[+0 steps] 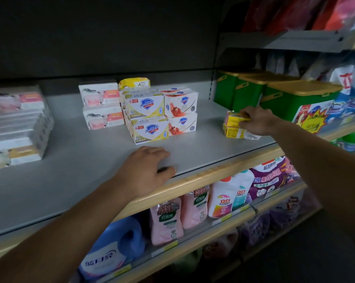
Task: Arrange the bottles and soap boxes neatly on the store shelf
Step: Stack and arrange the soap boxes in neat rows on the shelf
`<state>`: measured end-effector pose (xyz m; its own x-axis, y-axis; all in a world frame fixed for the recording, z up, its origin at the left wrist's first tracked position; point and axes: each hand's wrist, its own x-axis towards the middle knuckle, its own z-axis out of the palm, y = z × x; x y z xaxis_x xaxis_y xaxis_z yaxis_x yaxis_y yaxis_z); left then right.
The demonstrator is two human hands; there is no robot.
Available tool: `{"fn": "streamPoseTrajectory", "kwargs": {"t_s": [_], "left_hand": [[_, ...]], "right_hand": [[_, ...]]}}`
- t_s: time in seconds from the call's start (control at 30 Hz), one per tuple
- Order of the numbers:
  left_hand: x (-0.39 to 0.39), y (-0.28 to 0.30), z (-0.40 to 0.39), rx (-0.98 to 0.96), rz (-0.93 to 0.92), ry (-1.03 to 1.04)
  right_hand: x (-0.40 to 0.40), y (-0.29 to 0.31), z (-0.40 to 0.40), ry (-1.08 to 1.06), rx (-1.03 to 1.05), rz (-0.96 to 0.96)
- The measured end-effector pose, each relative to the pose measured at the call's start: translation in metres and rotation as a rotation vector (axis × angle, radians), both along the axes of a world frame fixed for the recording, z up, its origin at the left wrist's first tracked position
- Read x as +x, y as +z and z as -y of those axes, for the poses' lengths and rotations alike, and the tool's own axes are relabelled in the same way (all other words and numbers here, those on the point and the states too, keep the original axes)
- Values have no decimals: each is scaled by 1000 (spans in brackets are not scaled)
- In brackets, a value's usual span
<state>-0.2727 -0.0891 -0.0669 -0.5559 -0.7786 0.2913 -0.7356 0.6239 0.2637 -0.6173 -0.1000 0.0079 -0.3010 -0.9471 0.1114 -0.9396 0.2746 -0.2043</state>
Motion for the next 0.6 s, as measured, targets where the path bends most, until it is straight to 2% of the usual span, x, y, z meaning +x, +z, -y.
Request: {"fn": "streamPoseTrajectory", "kwargs": {"t_s": [0.1,0.17,0.27,0.37,0.5,0.6], "left_hand": [[1,1,-1,11,-7,1],[2,3,-1,29,-22,-4],[9,14,-4,74,-101,-8],[32,26,-7,54,-119,9],[88,36,-13,41,-78,61],[144,36,-17,36,-48,174]], "right_hand": [[8,4,-7,-24,-18,-25],[22,7,-16,-7,-130,26],[59,6,-30,107,-331,116],[111,3,-38,253,-445,171],[189,-1,-33,437,-477,279],[249,-3,-17,579,-454,305]]}}
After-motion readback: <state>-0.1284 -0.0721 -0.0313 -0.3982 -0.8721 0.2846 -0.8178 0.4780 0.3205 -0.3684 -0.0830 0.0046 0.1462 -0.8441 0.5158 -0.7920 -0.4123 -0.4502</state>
